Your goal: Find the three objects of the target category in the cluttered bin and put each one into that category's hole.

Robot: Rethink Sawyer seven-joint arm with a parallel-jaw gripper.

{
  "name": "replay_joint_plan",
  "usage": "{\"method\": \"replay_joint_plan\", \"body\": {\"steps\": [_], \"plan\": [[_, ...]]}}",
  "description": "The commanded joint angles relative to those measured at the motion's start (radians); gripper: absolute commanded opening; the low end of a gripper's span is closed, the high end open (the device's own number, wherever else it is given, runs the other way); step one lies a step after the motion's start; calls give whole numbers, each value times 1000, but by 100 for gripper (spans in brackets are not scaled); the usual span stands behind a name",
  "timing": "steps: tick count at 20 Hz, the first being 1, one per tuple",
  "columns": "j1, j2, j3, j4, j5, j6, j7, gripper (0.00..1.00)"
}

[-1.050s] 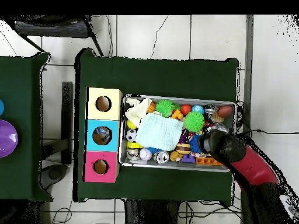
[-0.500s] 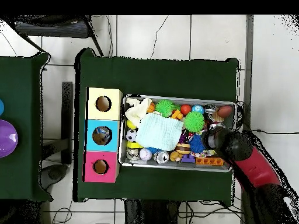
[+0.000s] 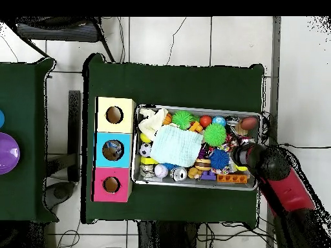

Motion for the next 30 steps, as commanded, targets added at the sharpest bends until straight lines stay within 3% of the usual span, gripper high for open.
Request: {"method": "replay_joint_plan", "body": {"steps": [1, 10, 19, 26, 27, 30], "plan": [[-68, 111, 80, -49, 58, -85, 139, 100], [-101, 153, 121, -21, 29, -173, 129, 100], [-97, 119, 120, 33, 24, -191, 145, 100], [-93, 120, 110, 14, -1, -190, 111, 100], [-90, 120, 106, 10, -12, -188, 99, 0], [-79, 120, 97, 3, -20, -164, 83, 0]]}}
